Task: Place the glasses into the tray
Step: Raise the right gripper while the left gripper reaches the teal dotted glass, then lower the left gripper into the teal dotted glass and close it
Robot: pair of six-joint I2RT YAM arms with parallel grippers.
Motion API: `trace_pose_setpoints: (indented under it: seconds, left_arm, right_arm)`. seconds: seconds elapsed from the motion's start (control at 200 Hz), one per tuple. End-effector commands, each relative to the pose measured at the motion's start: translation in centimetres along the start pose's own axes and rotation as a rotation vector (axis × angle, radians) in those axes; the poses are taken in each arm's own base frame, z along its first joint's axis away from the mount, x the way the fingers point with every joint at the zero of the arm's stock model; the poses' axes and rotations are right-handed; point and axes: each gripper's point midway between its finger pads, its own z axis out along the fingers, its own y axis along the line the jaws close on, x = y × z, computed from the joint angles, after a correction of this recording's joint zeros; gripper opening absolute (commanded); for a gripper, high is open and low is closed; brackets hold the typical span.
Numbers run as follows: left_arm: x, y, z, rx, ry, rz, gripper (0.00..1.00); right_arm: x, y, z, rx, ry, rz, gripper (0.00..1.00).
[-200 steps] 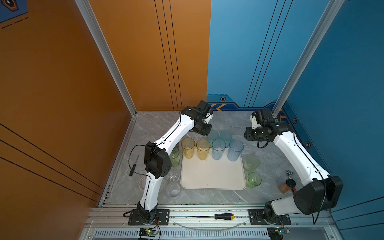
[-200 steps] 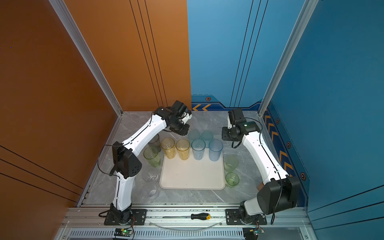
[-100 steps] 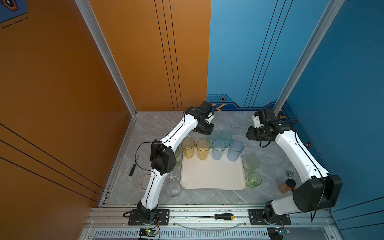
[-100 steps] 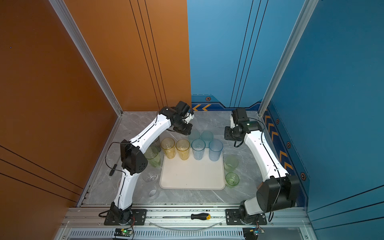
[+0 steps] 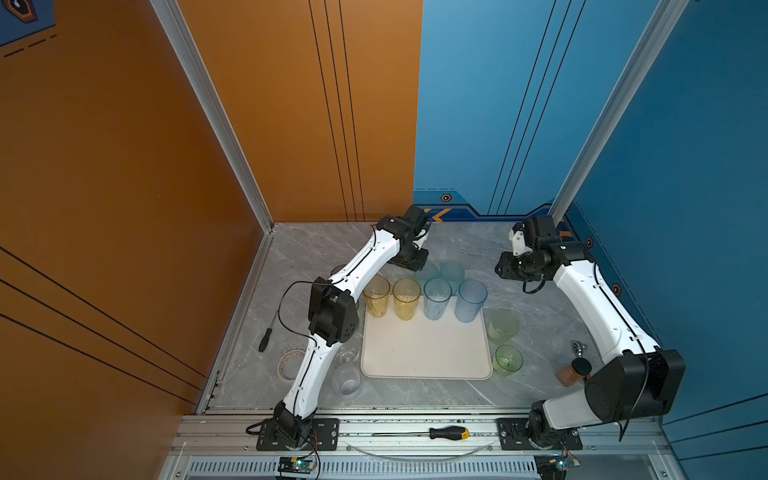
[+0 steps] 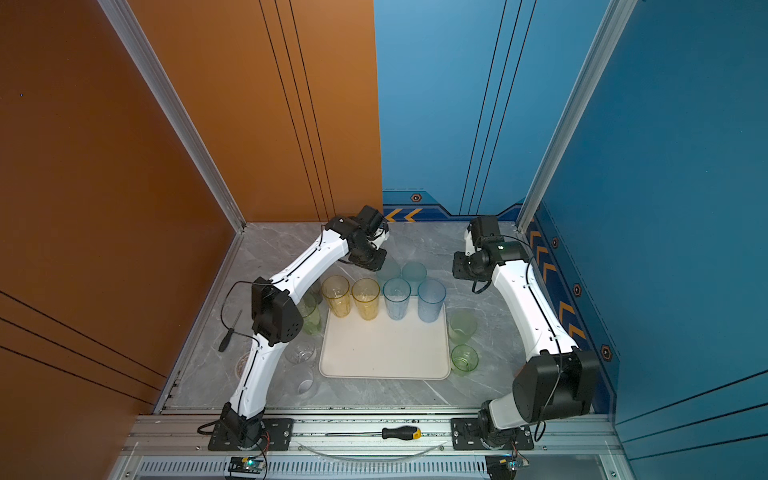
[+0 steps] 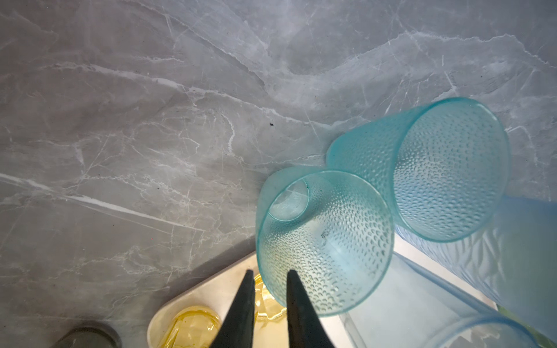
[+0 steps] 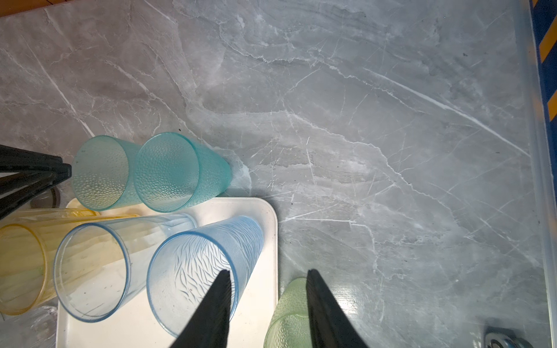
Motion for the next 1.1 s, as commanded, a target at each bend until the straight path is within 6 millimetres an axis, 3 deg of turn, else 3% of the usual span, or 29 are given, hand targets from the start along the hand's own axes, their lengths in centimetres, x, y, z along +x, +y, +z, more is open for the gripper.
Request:
trace_pose_setpoints:
  seconds: [0.0,0.766,1.092]
  left_arm:
    - [0.2,0.8,0.2,-0.033,0.018,-0.010,0.21]
    - [0.1,1.1,1.9,-0.046,0.037,0.005,0.21]
    - [0.3,1.2,2.8,-0.047,0.052,0.004,0.15]
  right_arm:
    - [0.0,0.0,0.5,-0.018,0.000,-0.005,0.41]
    - [0.1,-0.6,0.9,-0.016,0.009,0.007,0.41]
    - [0.3,-0.9,1.2,-0.013,0.019,0.009,0.41]
